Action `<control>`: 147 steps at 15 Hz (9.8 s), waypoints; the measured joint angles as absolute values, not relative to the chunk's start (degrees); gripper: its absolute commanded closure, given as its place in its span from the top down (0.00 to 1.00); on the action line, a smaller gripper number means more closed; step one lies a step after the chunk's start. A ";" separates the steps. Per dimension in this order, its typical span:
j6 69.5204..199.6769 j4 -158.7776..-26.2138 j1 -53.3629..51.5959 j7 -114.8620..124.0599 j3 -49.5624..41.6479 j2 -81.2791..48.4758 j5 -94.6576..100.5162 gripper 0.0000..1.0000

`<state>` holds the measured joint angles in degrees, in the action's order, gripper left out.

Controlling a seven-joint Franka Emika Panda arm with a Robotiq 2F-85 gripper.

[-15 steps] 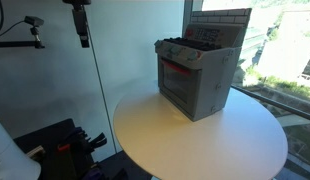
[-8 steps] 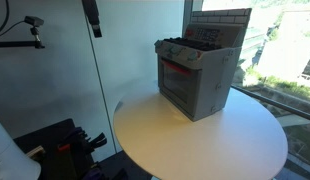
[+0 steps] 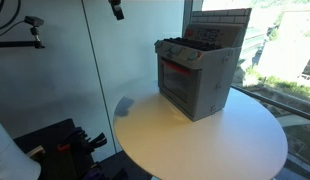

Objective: Turn the first knob from the right to the right.

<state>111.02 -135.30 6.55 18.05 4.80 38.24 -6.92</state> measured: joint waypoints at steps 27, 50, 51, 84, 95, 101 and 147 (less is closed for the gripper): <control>131.04 -134.50 14.50 29.03 4.43 30.02 6.88 1.00; 149.60 -134.19 10.34 22.35 -1.87 15.48 -1.21 1.00; 149.61 -134.09 10.14 22.19 -1.99 15.41 -1.49 1.00; 160.58 -127.90 6.57 21.92 -2.11 1.39 -4.86 1.00; 160.57 -124.26 5.37 20.87 -2.11 -2.60 -6.18 1.00; 160.57 -124.08 5.17 20.83 -2.12 -2.89 -6.19 0.42; 162.44 -124.82 5.22 41.30 -4.67 -2.65 -26.66 0.48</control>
<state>162.44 -124.82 5.22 41.30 -4.67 -2.65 -26.66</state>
